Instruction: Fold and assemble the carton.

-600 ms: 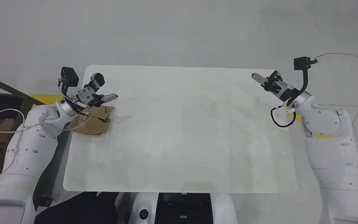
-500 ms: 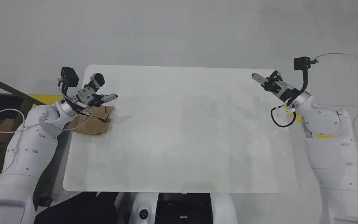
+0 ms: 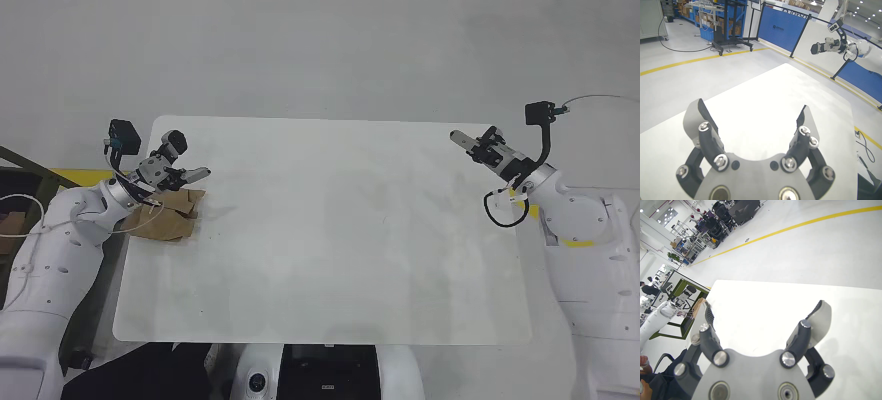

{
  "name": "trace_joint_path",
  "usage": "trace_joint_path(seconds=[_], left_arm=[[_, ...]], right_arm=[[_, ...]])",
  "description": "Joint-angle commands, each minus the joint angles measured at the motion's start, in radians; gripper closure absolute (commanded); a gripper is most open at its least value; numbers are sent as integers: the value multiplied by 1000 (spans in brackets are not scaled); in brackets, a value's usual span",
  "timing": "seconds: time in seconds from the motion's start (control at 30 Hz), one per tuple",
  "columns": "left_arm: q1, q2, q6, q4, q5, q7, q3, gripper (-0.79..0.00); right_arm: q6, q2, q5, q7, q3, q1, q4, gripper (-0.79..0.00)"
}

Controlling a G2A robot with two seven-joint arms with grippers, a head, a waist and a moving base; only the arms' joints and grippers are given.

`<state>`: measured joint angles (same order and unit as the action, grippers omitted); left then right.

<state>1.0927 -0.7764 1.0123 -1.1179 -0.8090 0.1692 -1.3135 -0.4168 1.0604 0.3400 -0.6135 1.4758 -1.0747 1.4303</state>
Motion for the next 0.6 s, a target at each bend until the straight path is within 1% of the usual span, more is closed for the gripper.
trace_joint_path(seconds=[0.0, 0.13, 0.2, 0.23, 0.33, 0.57], left_arm=[[0, 0, 0, 0, 0, 0, 0, -784], [2, 0, -3, 1, 7, 1, -1, -785], [16, -1, 0, 6, 79, -20, -3, -785], [24, 1, 0, 4, 148, -43, 3, -785], [39, 16, 0, -1, 379, -169, 8, -785], [66, 68, 0, 37, 909, -564, -41, -785]], right_arm=[[0, 0, 0, 0, 0, 0, 0, -784], [0, 0, 0, 0, 0, 0, 0, -785], [0, 0, 0, 0, 0, 0, 0, -785], [0, 0, 0, 0, 0, 0, 0, -785], [0, 0, 0, 0, 0, 0, 0, -785], [0, 0, 0, 0, 0, 0, 0, -785]])
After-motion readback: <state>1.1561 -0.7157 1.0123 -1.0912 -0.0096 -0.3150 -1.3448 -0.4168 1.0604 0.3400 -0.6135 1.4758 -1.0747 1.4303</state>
